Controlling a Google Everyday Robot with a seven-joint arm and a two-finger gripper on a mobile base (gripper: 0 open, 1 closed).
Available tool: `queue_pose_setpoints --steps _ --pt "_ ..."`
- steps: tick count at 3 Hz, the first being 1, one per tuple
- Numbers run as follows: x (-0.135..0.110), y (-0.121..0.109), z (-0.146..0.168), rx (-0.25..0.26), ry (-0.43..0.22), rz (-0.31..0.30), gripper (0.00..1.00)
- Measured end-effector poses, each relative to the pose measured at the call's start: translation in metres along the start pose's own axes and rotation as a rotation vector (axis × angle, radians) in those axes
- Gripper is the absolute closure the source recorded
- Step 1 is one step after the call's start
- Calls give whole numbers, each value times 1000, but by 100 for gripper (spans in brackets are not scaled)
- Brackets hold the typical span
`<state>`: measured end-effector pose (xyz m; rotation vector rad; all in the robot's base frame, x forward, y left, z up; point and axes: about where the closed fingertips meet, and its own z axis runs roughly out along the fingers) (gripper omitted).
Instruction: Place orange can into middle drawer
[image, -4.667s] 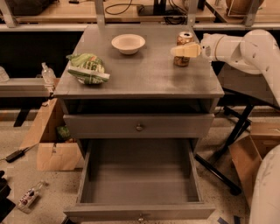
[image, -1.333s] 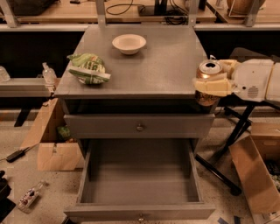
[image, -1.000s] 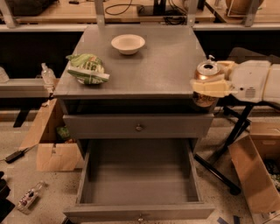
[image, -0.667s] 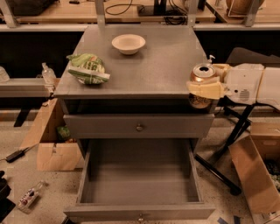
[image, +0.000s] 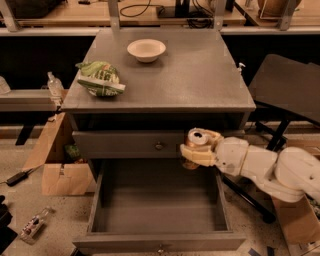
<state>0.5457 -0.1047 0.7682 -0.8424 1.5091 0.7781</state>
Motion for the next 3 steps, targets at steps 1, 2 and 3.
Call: queue_pose_setpoints --steps 1,2,3 --pt "65 28 27 -64 -27 32 100" --pt "111 37 51 -99 -9 50 100" --pt "120 41 59 -114 -8 65 100"
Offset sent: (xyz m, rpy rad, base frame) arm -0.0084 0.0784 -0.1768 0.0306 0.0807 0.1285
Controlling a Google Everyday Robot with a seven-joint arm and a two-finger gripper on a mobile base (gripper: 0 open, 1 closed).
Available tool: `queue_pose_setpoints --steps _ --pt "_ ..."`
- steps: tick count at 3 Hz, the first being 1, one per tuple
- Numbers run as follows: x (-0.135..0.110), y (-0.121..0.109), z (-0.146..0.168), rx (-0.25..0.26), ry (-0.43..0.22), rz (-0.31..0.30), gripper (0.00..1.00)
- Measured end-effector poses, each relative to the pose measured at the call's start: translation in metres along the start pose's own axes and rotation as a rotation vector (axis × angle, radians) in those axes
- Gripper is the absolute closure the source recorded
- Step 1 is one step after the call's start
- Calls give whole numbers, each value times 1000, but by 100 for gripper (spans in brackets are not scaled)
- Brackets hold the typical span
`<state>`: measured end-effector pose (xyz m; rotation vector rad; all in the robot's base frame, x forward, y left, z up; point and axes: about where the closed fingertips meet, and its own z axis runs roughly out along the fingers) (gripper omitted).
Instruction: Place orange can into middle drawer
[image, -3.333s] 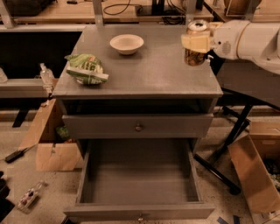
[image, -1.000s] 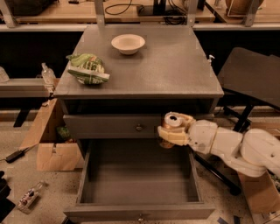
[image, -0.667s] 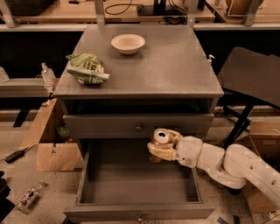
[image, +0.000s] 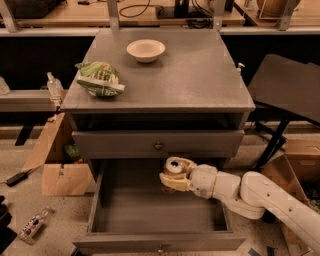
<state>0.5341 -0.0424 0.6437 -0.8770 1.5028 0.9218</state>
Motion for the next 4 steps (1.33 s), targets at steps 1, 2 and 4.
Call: queue_pose_setpoints --steps 1,2,4 --pt "22 5 21 -37 14 37 100" --pt "75 4 61 -88 47 76 100" --pt "154 5 135 -191 18 81 100"
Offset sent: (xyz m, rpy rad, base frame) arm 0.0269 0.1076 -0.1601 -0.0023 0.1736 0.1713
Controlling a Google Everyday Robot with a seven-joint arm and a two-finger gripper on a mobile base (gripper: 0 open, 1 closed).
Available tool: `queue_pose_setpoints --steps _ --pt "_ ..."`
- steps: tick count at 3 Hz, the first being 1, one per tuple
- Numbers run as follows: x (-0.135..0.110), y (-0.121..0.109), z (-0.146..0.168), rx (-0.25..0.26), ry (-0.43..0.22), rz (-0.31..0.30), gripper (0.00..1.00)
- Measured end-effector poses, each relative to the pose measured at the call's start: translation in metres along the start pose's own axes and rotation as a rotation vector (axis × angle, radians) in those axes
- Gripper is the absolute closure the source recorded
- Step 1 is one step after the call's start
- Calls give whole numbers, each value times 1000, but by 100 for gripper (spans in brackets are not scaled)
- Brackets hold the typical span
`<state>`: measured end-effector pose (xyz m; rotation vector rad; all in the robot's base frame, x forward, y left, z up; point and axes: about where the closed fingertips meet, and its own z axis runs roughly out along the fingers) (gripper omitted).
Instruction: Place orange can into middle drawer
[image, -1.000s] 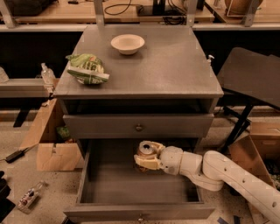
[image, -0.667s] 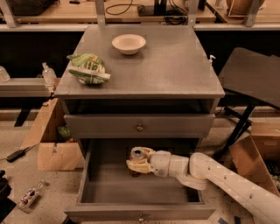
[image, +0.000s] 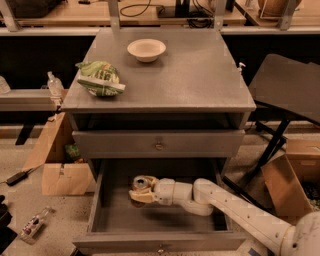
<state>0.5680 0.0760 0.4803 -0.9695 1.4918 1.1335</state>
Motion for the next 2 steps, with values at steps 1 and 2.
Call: queue_pose_setpoints --steps 1,2 --pt "26 -3 27 -65 1 -41 100" --pt "23 -3 29 -65 -2 -39 81"
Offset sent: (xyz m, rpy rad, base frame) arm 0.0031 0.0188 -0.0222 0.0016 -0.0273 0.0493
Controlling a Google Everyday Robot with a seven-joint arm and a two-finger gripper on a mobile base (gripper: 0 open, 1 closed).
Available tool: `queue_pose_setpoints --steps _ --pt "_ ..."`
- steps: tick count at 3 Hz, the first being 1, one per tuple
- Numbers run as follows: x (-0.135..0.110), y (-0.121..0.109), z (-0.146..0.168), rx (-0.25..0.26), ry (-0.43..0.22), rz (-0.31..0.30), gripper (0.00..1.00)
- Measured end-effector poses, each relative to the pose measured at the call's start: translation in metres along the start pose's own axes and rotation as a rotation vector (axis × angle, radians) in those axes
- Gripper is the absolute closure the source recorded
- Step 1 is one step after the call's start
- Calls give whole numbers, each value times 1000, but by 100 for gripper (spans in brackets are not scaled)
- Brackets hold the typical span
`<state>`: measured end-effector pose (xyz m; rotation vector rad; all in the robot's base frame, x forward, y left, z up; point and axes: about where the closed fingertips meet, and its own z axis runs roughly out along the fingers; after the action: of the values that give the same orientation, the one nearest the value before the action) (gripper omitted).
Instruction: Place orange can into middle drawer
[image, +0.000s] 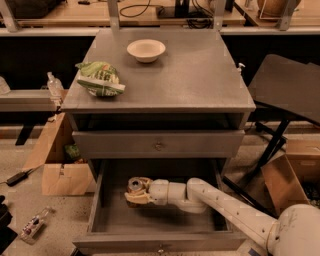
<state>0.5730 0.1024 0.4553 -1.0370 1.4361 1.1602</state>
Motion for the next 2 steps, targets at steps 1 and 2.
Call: queue_pose_setpoints --steps 1,2 --pt "-1 1 1 -2 -1 1 58" --pt "-1 3 3 -6 -2 2 34"
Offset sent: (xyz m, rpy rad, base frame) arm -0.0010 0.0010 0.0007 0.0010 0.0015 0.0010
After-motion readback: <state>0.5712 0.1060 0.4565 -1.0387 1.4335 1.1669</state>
